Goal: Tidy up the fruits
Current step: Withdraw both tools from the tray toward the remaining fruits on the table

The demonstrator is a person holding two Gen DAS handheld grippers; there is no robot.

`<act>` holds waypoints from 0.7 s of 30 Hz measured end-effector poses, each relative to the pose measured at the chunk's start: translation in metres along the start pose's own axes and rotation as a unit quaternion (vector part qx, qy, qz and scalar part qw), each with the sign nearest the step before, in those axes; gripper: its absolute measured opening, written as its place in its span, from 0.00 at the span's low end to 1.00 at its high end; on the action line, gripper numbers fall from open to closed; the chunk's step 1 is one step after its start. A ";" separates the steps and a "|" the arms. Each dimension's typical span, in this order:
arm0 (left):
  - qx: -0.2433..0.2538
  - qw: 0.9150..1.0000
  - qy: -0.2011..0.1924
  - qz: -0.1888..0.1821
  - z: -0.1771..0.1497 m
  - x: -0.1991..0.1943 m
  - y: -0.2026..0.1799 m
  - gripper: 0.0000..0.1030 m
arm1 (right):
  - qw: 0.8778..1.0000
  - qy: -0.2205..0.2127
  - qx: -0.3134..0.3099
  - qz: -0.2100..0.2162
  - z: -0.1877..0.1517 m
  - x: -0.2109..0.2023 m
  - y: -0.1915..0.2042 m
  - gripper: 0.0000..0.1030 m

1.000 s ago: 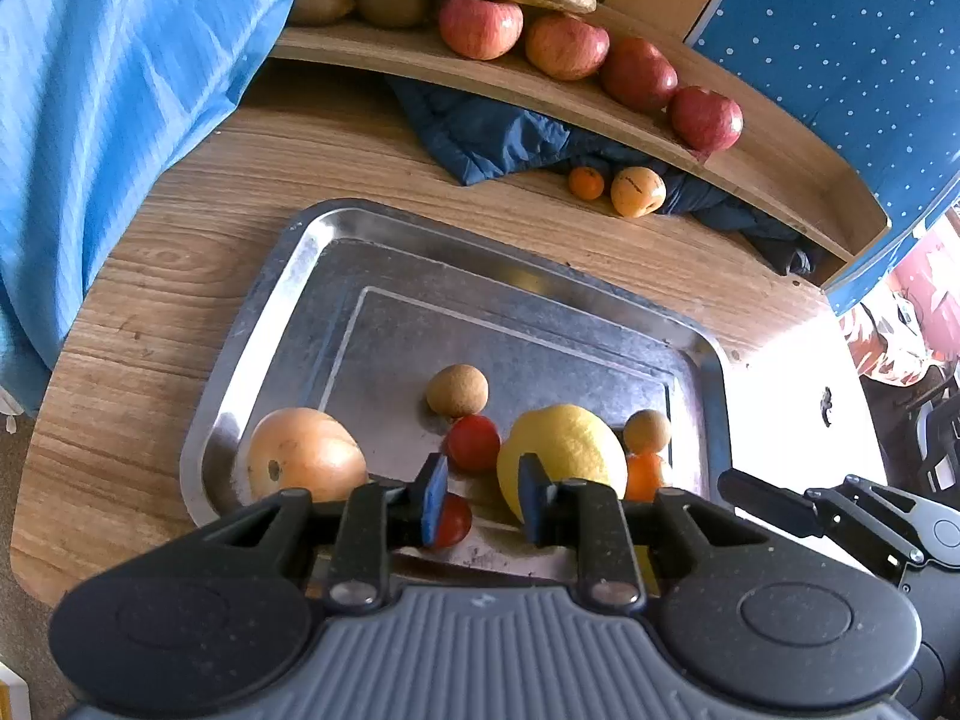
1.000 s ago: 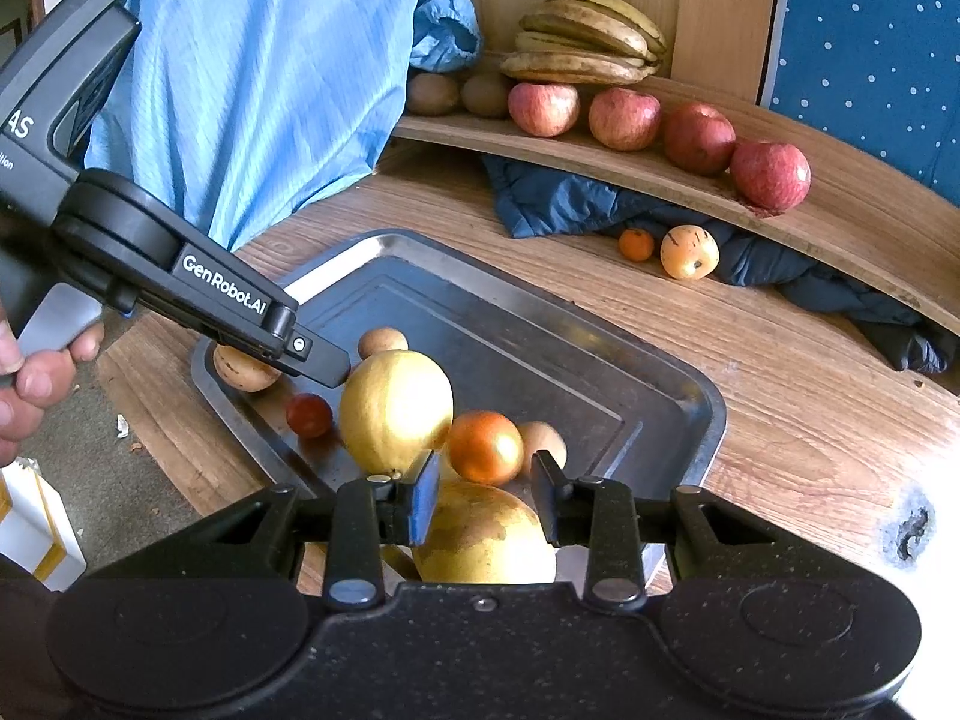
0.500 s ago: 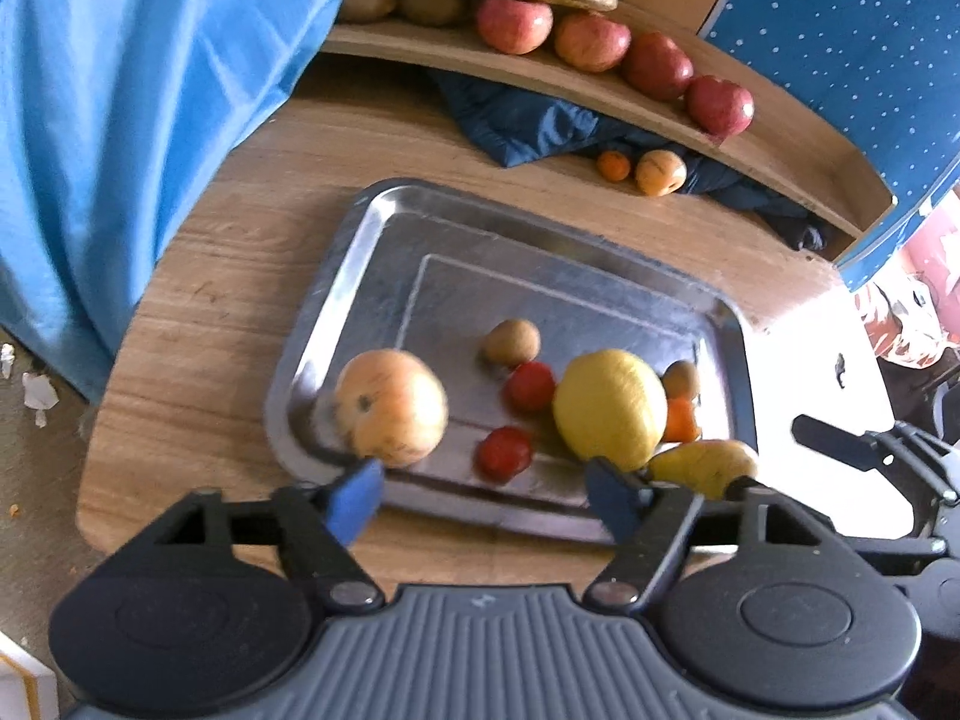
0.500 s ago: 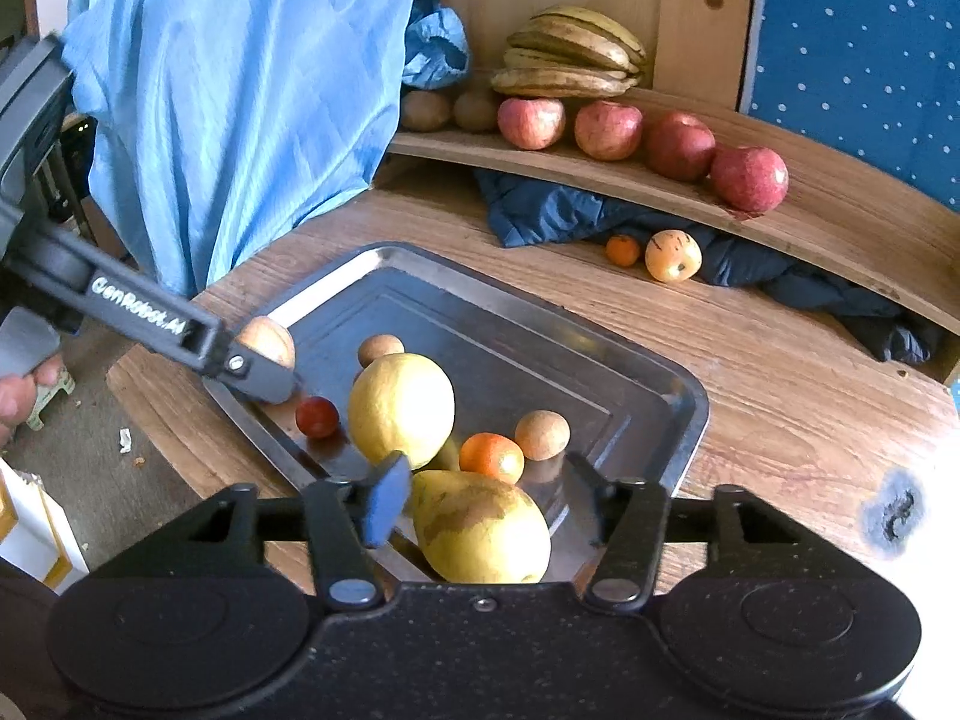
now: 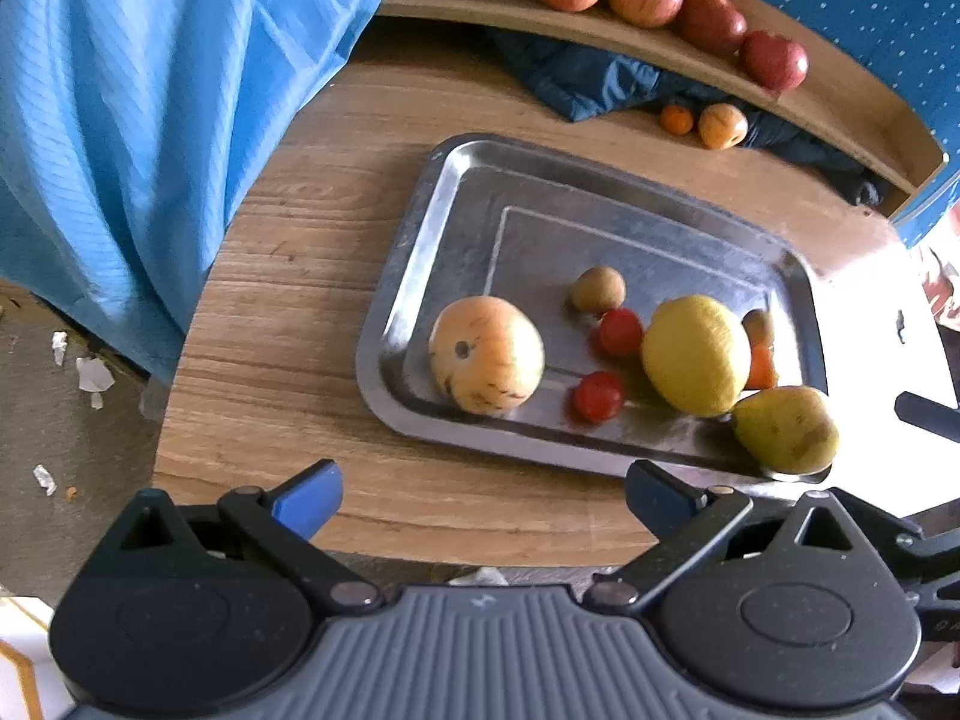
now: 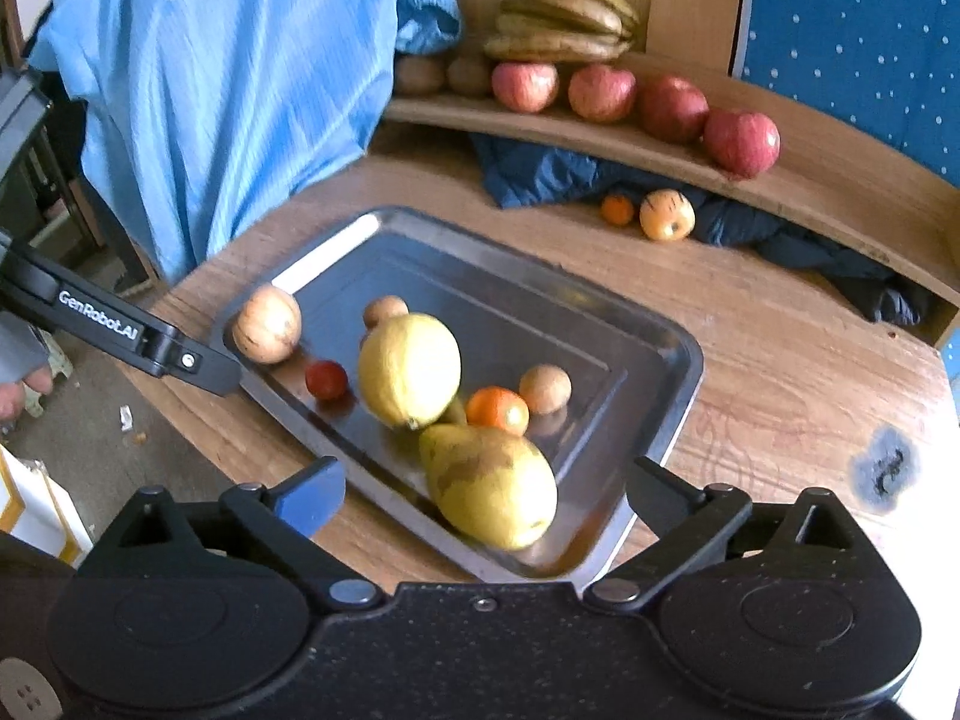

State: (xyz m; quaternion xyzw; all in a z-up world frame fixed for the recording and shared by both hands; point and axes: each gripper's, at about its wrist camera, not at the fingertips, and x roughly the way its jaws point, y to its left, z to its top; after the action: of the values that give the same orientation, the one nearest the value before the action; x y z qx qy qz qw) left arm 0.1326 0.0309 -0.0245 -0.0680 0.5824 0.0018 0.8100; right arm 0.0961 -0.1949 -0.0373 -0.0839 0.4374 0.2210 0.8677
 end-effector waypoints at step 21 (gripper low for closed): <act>0.043 0.999 -0.009 0.026 0.045 0.001 -0.011 0.99 | 0.999 -0.015 0.032 -0.012 0.024 0.012 -0.017 0.99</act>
State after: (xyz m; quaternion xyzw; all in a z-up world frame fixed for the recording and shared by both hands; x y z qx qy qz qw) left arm 0.1761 0.0251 -0.0107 -0.0183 0.5760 -0.0016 0.8172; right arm 0.1277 -0.1976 -0.0331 -0.0584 0.4301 0.1978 0.8789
